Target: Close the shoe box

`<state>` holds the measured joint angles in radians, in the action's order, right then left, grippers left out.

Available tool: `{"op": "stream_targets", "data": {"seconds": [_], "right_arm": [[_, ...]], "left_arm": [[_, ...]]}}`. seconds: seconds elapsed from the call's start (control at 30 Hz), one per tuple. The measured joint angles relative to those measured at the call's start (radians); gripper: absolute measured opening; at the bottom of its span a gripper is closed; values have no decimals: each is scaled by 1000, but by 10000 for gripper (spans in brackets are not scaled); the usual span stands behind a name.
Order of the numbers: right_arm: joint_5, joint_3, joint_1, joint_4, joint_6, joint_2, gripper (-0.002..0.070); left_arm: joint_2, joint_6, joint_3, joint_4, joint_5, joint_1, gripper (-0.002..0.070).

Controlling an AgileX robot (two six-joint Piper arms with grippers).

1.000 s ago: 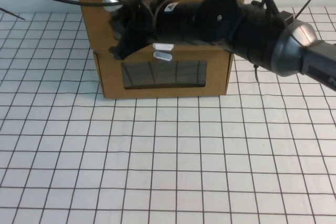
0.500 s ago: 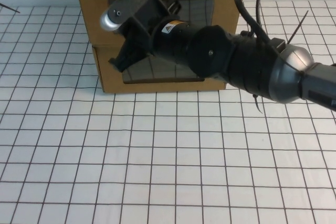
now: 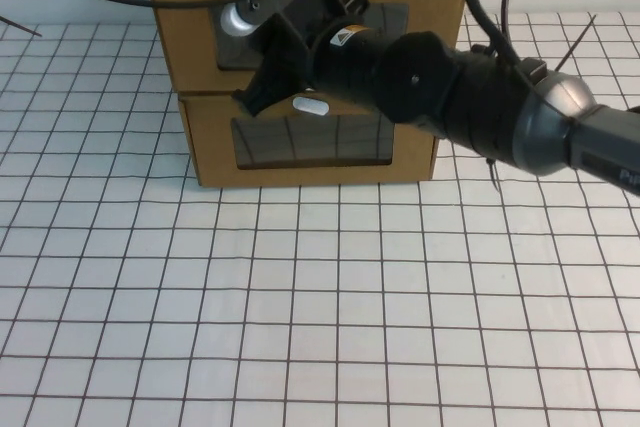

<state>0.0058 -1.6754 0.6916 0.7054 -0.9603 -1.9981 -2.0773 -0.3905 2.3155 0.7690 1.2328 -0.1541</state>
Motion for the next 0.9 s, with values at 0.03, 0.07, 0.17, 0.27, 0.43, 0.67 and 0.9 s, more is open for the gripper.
{"op": "stream_targets", "data": {"seconds": [0.03, 0.07, 0.17, 0.27, 0.43, 0.67, 0.9], "right_arm": [[22, -10, -5, 2, 0, 0, -13], [42, -20, -14, 6, 0, 0, -13], [113, -40, -43, 56, 0, 0, -13], [162, -47, -66, 88, -2, 12, -13], [297, -48, -75, 94, -42, 87, -13], [531, -52, -78, -14, 16, 246, -13], [722, -52, -244, -286, 327, 459, -13]], "left_arm": [[0, 0, 0, 2, 0, 0, -5], [0, 0, 0, 6, 0, 0, -5], [0, -8, 0, 11, 4, 0, -5], [13, -35, 0, 10, 11, 2, -5], [80, -42, 0, 5, 20, 24, -5], [260, -37, -19, -35, 20, 62, -5], [518, -35, -144, -176, 29, 63, -5]]}}
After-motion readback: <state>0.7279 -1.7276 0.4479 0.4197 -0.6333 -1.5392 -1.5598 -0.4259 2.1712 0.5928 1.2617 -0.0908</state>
